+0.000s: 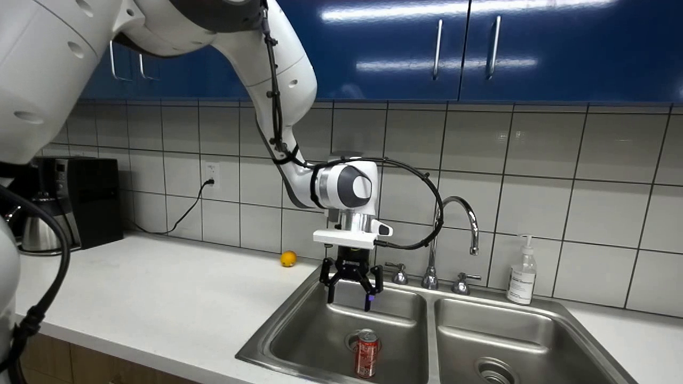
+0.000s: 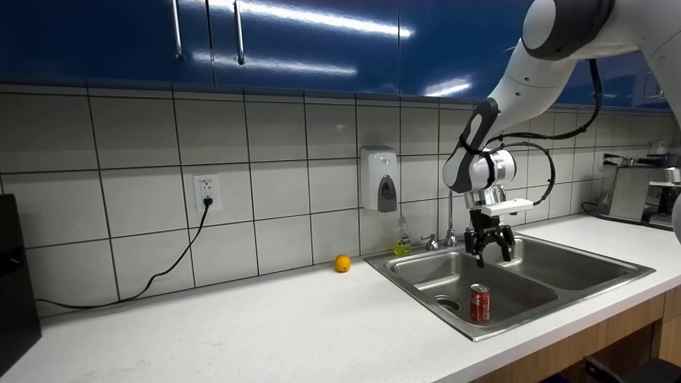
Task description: Put the can in the left sink
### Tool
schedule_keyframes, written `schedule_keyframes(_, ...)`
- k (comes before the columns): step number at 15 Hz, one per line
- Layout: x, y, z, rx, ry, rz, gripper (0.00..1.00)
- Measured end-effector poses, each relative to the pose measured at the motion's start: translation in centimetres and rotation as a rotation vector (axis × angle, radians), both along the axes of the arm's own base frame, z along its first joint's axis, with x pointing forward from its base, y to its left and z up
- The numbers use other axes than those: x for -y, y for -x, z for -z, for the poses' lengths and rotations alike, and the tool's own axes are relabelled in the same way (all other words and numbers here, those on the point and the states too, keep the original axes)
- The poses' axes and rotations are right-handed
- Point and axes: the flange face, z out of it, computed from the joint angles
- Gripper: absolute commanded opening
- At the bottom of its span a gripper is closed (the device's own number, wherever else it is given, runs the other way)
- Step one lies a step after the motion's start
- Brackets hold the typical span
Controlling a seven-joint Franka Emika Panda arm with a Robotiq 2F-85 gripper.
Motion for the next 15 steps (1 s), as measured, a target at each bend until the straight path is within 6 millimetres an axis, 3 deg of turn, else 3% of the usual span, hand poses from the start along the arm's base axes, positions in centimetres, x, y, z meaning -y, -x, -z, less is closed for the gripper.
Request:
schedule_keyframes(7,-2.9,6.0,-3.3,-0.087,-0.035,-0.033,1.00)
schedule_keyframes(15,-5.3,10.9,-8.5,-0.079,-0.059,-0.040,1.00)
